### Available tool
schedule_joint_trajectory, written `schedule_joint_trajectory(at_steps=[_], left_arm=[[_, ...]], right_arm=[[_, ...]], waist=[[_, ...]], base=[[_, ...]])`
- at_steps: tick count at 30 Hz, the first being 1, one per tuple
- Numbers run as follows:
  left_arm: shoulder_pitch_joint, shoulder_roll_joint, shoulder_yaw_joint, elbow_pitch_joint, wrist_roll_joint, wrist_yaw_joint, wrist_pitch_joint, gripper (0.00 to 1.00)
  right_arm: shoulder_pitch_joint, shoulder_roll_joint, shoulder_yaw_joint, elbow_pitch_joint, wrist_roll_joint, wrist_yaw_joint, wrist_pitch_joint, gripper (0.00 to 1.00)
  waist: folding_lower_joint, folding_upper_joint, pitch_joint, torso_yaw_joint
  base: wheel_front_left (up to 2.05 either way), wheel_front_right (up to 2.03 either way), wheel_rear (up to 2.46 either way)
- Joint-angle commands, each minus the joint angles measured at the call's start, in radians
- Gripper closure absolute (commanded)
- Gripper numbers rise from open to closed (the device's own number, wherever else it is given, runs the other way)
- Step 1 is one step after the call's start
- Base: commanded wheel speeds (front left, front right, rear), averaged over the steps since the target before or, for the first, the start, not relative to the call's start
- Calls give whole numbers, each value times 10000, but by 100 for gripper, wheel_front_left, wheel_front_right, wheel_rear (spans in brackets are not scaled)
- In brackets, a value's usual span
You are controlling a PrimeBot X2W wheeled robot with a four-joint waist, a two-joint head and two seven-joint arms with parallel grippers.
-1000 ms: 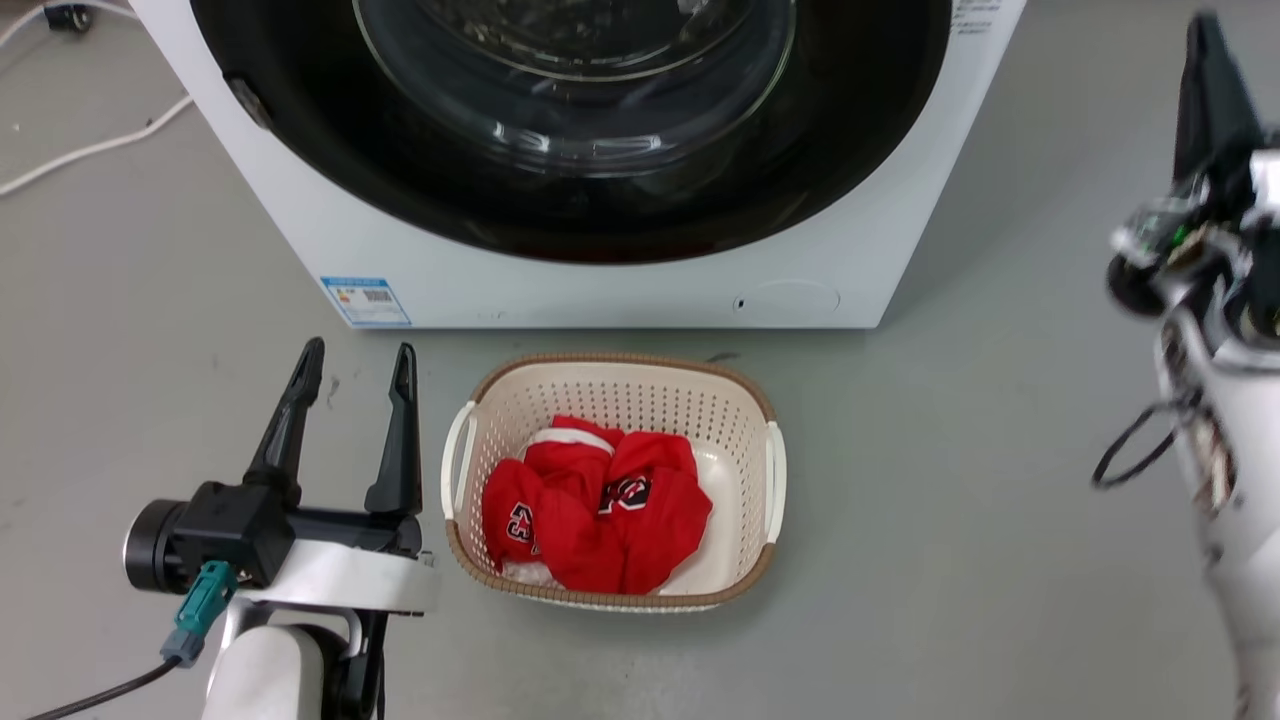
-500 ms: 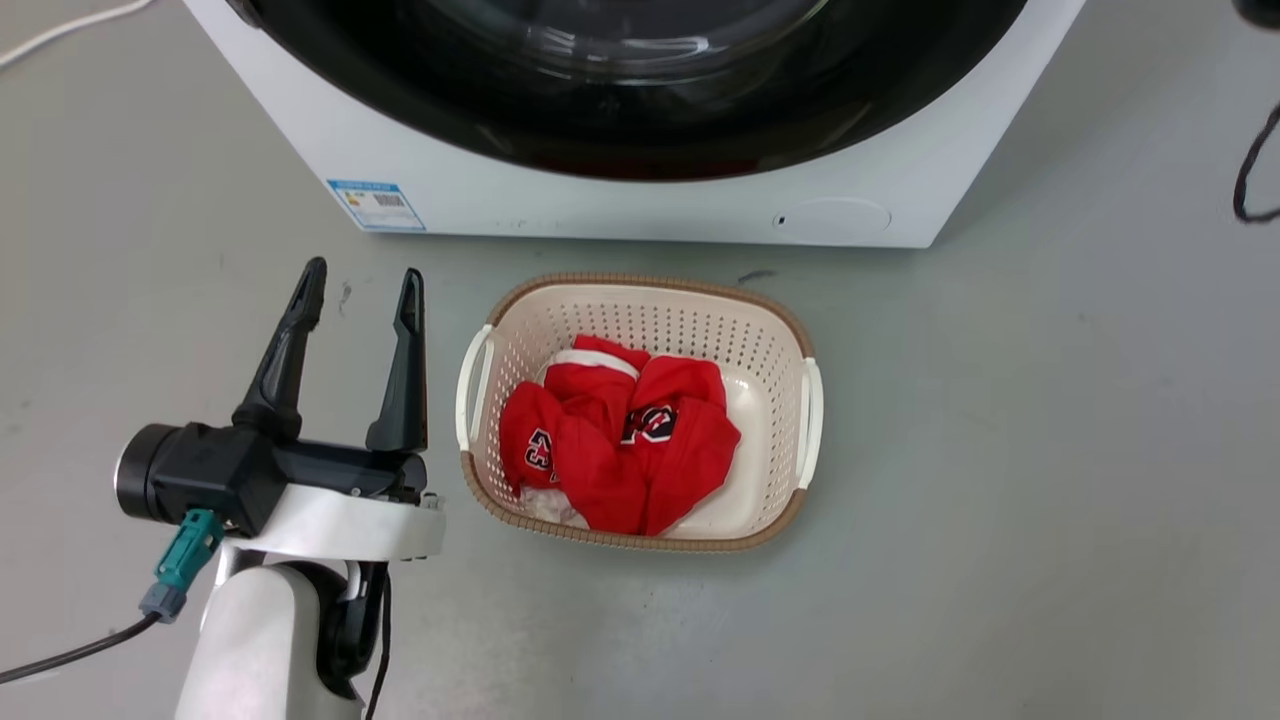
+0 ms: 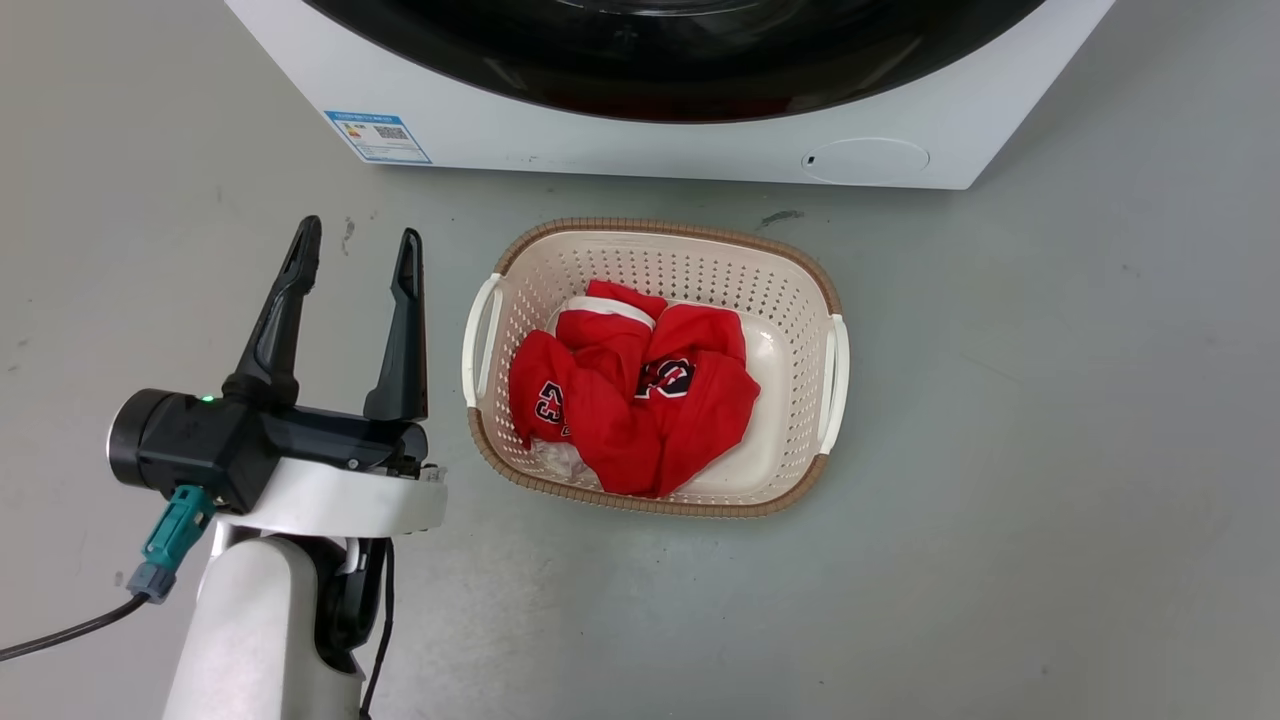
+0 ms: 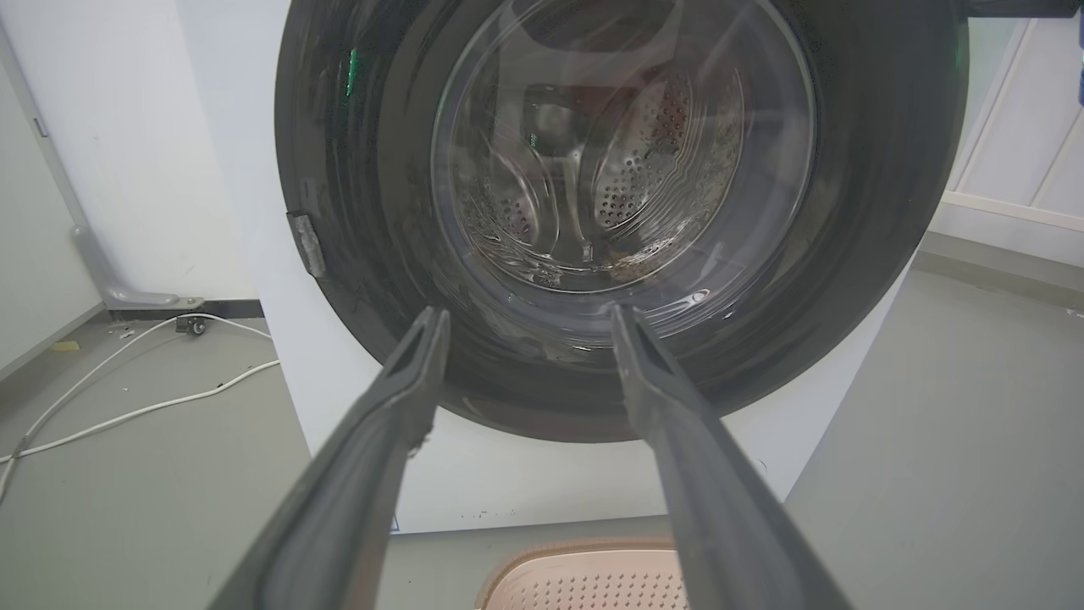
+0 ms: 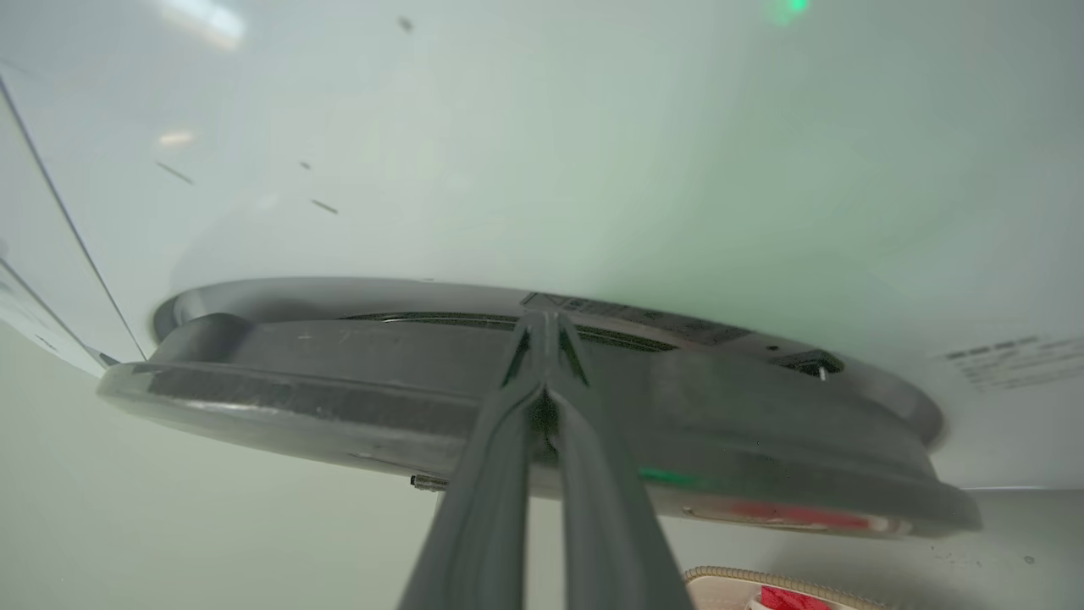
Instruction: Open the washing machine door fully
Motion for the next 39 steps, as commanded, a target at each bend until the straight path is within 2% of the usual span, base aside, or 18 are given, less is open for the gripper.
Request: schedule_joint_trajectory(at_steps=[1, 10, 16, 25, 31, 39], left_arm=[[-143, 18, -31, 0, -47, -1, -23, 0], [-193, -67, -125, 75, -57, -1, -23, 0], [-103, -102, -103, 147, -63, -1, -23, 0], [255, -123, -177, 409, 10, -1, -23, 0], [783, -152, -269, 741, 100, -1, -23, 0], [1633, -183, -325, 1006, 264, -1, -23, 0]], right_arm=[[138, 9, 59, 41, -48, -1, 191, 100], [204, 353, -115, 30, 150, 11, 1940, 100], [304, 141, -225, 33, 242, 9, 2705, 100], [1001, 734, -229, -130, 497, 9, 4129, 100], [2437, 1021, -202, -1098, 791, 11, 4943, 100], [4738, 1253, -115, -3054, 1266, 11, 5995, 100]], waist=[[-1, 0, 32, 19], [-1, 0, 42, 87], [-1, 0, -128, 22], [-1, 0, -928, -92], [-1, 0, -1967, -118], [-1, 0, -3134, -130]], base=[[0, 0, 0], [0, 0, 0], [0, 0, 0], [0, 0, 0], [0, 0, 0], [0, 0, 0]])
